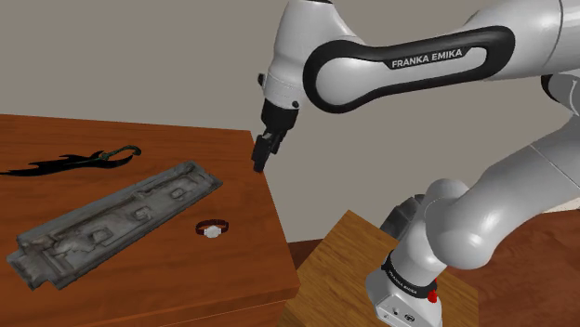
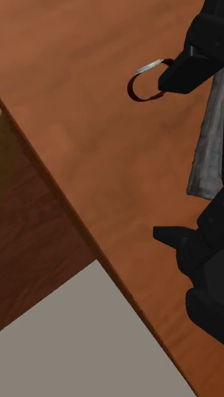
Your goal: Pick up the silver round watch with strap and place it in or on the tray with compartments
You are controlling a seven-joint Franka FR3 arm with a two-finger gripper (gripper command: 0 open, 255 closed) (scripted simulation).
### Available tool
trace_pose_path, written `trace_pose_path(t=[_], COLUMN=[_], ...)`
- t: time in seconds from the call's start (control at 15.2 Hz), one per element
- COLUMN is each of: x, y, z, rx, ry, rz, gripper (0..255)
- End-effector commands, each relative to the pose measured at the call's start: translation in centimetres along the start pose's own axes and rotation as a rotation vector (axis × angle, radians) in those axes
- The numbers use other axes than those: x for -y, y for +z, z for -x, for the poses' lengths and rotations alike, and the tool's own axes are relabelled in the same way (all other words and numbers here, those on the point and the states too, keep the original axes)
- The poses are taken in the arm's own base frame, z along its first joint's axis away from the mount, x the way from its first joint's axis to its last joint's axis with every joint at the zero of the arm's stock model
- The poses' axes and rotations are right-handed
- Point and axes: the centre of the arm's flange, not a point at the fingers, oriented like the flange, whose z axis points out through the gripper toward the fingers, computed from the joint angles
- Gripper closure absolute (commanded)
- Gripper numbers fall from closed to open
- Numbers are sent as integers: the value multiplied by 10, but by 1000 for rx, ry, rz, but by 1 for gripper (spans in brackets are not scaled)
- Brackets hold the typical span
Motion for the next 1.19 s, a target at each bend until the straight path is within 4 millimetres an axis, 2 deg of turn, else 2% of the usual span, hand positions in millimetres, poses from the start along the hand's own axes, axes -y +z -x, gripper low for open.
trace_pose_path(t=[0.0, 0.46, 0.86, 1.12], x=[19, 92, 157, 157], y=[11, 57, 95, 116], z=[-12, -45, -63, -64], rx=[-3, -8, -13, -13], ry=[-52, -231, -381, -381], rz=[0, 5, 8, 8], gripper=[0, 0, 0, 0])
